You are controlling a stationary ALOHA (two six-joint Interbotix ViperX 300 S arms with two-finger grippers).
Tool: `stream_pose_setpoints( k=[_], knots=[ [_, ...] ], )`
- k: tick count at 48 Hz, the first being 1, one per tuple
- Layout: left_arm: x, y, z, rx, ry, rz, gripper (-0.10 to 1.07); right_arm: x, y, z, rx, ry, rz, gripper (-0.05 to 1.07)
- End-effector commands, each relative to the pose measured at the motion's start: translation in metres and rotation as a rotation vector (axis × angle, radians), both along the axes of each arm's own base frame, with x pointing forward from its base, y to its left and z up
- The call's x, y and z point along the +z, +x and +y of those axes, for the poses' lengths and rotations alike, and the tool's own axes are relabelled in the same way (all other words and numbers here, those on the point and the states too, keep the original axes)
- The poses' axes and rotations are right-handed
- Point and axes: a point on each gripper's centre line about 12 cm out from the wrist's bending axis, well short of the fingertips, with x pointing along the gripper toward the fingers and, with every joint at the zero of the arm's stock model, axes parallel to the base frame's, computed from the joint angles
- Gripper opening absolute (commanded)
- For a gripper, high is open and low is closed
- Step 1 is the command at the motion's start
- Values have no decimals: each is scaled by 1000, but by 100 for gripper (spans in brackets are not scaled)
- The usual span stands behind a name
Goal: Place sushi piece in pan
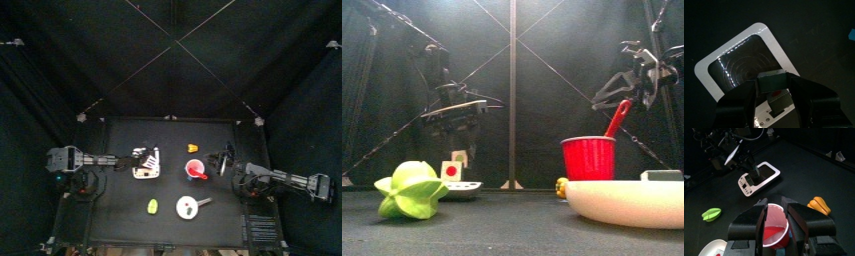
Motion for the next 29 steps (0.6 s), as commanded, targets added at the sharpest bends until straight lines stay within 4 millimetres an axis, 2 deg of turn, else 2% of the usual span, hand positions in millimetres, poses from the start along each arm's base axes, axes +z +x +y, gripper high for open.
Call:
stream_pose_setpoints(
  k=[1, 11, 22, 29],
  knots=[
    [14, 4, -4, -17, 10, -41, 67, 4, 1, -2, -4, -3, -12, 71],
    [32, 19, -35, -172, 70, -107, 67, 4, 2, -1, -1, -4, -11, 71],
    [51, 53, -107, -516, 121, -317, 67, 4, 2, -1, -1, -4, -11, 71],
    [51, 67, -140, -645, 63, -444, 67, 4, 2, -1, -2, -3, -12, 71]
  ],
)
